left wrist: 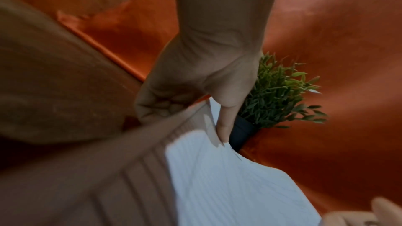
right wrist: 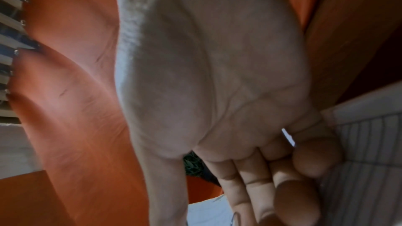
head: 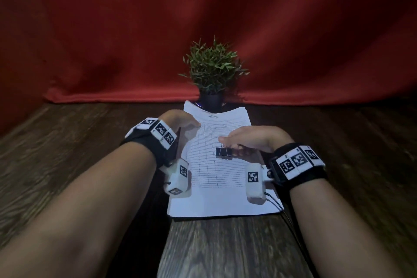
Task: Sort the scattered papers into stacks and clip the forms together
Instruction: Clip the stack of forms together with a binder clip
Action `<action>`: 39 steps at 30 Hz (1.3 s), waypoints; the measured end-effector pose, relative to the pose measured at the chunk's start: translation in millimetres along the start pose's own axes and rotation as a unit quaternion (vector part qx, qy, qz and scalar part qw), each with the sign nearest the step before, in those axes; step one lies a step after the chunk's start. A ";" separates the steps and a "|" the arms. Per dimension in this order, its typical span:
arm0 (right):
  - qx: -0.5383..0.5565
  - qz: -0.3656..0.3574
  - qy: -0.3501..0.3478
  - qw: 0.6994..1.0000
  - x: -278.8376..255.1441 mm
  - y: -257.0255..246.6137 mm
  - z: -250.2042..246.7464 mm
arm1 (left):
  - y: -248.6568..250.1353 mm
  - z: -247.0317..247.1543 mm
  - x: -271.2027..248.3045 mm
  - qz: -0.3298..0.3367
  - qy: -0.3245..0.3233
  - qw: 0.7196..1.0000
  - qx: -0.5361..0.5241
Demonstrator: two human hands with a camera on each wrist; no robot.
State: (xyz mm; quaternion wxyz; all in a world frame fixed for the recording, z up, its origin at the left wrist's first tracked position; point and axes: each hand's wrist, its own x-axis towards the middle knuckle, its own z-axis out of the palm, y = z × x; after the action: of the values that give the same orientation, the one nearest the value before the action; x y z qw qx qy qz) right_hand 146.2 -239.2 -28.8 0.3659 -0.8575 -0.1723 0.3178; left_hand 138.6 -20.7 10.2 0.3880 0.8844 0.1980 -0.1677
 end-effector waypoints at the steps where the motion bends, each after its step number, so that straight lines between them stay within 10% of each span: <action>1: -0.001 -0.006 -0.002 1.000 -1.0 0.3 -0.7 | -1.2 2.1 5.0 0.002 -0.006 1.000 -0.018; 9: 0.086 -0.023 -0.004 0.996 -11.9 6.0 -10.4 | -9.2 7.3 9.4 0.089 0.069 0.977 -0.183; 13: 0.088 -0.041 0.147 0.984 -26.4 8.9 -34.4 | -15.0 14.1 -10.0 0.218 0.136 0.937 -0.238; 17: 0.179 -0.159 0.338 0.910 -42.6 11.6 -59.9 | -7.2 7.4 -50.6 0.350 0.162 0.885 -0.260; 22: 0.357 -0.319 0.266 0.837 -76.2 -26.9 -61.4 | 23.0 -8.3 -115.2 0.476 0.172 0.803 -0.314; 29: 0.344 -0.509 0.330 0.717 -137.8 -85.1 -53.9 | 28.4 -38.2 -129.0 0.562 0.255 0.711 -0.337; 39: 0.284 -0.473 0.334 0.765 -122.6 -71.5 -48.5 | 21.6 -36.3 -106.8 0.521 0.210 0.717 -0.413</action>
State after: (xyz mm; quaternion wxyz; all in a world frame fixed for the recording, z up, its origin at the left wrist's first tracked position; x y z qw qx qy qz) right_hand 83.7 -281.0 101.0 0.7311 -0.5763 -0.3248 -0.1670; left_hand 61.8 -30.2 95.0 0.6892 0.6125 -0.1678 0.3489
